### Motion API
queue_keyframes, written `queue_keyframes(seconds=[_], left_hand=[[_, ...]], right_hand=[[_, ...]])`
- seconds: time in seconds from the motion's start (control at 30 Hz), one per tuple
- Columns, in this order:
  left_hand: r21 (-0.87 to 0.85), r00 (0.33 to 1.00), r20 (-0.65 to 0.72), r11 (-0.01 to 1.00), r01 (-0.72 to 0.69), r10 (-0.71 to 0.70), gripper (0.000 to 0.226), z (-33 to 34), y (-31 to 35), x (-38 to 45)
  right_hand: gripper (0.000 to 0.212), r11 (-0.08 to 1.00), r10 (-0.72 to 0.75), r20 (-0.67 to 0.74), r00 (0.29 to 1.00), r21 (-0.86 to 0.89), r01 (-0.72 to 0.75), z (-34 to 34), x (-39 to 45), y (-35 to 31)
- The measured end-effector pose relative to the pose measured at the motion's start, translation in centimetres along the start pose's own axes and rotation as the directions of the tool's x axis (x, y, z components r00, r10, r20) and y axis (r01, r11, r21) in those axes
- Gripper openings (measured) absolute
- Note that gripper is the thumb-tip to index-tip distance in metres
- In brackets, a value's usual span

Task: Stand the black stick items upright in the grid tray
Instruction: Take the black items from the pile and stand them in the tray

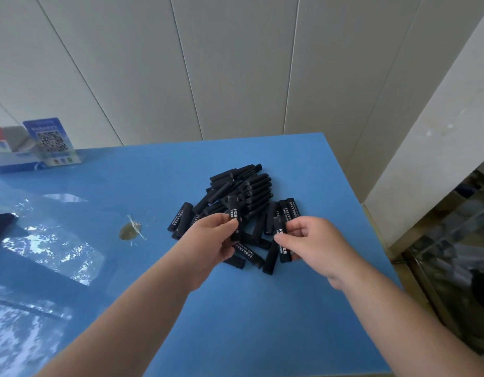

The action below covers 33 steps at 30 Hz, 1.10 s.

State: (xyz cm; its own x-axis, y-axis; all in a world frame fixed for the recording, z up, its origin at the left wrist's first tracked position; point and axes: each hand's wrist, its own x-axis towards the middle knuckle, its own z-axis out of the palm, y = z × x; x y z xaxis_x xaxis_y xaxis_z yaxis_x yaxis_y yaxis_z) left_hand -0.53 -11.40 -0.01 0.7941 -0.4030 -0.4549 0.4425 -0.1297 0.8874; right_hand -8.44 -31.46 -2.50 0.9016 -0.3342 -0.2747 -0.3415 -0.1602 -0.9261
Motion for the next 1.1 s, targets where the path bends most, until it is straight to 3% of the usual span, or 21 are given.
queue_keyframes(seconds=[0.17,0.33,0.67,1.1], left_hand=[[0.1,0.995,-0.039,0.991,-0.089,0.093,0.014,-1.0,-0.2,-0.6],[0.215,0.984,-0.063,0.965,-0.152,0.169,0.017,-3.9,-0.5,-2.3],[0.109,0.943,-0.268,0.979,-0.172,0.195,0.012,-13.1,-1.7,-8.0],[0.082,0.858,-0.44,0.963,-0.255,0.264,0.011,-29.4,-4.5,-17.8]], right_hand=[[0.003,0.987,-0.156,-0.038,0.987,0.032,0.158,1.6,0.1,-1.7],[0.008,0.971,-0.237,0.096,0.967,0.062,0.231,4.6,0.2,-2.8],[0.006,0.954,-0.301,0.349,0.888,0.102,0.283,14.4,-1.2,-6.9],[0.016,0.951,-0.31,0.456,0.834,0.142,0.276,32.2,-6.6,-11.9]])
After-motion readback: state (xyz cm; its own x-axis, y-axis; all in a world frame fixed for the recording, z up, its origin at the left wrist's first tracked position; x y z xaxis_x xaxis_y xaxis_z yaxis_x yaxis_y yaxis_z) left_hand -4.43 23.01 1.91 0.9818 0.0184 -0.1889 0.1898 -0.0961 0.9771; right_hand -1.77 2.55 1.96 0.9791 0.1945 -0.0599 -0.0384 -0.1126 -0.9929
